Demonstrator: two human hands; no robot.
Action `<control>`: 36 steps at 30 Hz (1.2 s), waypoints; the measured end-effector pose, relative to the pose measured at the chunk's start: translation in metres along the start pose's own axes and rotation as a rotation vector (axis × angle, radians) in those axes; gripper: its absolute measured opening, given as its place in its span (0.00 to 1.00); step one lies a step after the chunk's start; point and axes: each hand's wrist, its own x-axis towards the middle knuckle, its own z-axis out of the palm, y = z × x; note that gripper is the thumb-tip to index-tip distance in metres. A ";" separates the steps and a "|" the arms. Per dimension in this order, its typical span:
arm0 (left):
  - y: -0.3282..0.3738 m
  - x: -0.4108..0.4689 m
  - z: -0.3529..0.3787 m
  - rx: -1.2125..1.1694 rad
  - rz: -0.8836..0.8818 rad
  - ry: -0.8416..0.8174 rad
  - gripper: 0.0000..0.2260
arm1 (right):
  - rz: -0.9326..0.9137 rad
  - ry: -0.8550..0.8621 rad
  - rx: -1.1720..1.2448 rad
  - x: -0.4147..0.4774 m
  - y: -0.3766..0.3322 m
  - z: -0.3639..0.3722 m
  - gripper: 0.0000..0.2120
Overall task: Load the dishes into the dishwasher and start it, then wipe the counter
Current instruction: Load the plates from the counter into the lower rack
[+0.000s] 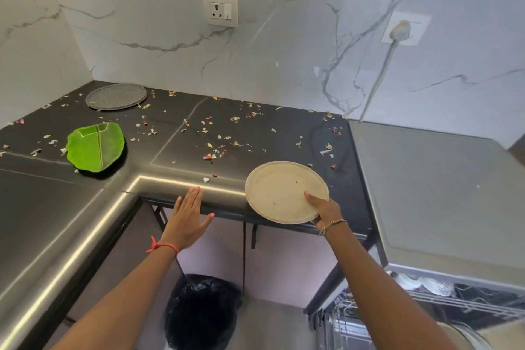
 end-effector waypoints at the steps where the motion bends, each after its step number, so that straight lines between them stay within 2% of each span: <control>1: 0.005 -0.006 0.002 -0.004 0.001 -0.003 0.31 | -0.002 0.000 -0.016 -0.003 0.001 -0.007 0.23; 10: 0.071 -0.064 0.030 0.003 -0.006 -0.012 0.32 | 0.011 -0.038 0.010 -0.045 0.008 -0.085 0.21; 15: 0.121 -0.110 0.046 -0.012 -0.012 -0.009 0.33 | 0.043 -0.124 0.014 -0.065 0.013 -0.139 0.10; 19: 0.154 -0.148 0.055 -0.017 0.000 0.009 0.32 | 0.070 -0.128 -0.011 -0.076 0.023 -0.182 0.13; 23: 0.173 -0.185 0.063 0.027 0.007 0.017 0.37 | 0.092 -0.138 -0.027 -0.100 0.034 -0.216 0.14; 28: 0.200 -0.227 0.072 0.004 -0.012 0.008 0.30 | 0.089 -0.112 -0.033 -0.129 0.047 -0.257 0.20; 33: 0.218 -0.262 0.081 -0.027 -0.005 -0.012 0.30 | 0.116 -0.063 -0.046 -0.152 0.065 -0.286 0.15; 36: 0.224 -0.282 0.089 -0.013 0.001 -0.029 0.35 | 0.148 -0.051 -0.046 -0.168 0.075 -0.301 0.16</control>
